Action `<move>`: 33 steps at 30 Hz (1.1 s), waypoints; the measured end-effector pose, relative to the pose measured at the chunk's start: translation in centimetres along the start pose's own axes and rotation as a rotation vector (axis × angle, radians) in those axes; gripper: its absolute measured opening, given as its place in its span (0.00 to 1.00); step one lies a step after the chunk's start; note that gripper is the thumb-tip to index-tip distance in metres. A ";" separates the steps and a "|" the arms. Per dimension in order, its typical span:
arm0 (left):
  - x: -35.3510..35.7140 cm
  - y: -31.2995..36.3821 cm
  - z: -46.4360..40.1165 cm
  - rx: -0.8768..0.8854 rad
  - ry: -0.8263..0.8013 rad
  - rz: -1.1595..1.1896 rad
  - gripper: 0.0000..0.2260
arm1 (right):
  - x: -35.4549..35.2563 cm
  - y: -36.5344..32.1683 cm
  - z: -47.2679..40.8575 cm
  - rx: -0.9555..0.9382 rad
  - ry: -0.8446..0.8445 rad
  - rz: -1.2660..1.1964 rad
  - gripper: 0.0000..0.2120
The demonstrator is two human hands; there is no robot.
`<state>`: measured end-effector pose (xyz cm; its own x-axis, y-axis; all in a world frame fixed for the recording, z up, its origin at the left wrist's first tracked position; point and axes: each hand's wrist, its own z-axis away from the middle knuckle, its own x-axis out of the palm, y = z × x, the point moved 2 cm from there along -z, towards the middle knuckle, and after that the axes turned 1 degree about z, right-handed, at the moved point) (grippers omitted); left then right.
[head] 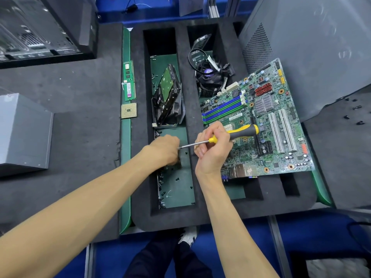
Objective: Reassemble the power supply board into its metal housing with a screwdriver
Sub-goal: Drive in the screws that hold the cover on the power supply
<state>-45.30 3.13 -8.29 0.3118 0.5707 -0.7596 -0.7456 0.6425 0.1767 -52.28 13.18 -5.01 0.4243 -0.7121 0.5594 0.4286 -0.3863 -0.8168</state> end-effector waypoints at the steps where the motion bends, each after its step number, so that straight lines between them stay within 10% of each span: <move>1: 0.5 0.2 0.0 0.002 -0.015 0.024 0.09 | 0.0 0.0 0.0 0.002 0.002 0.003 0.14; 14: -1.0 0.0 0.6 -0.019 0.010 0.361 0.07 | 0.0 -0.1 0.1 0.014 0.020 -0.017 0.14; 33: 1.1 0.6 0.4 0.119 0.097 0.158 0.13 | 0.0 -0.1 0.0 0.016 0.017 -0.012 0.15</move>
<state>-45.17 4.41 -8.77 0.1345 0.6209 -0.7722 -0.7042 0.6082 0.3664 -52.33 13.18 -4.93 0.4053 -0.7173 0.5667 0.4462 -0.3858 -0.8075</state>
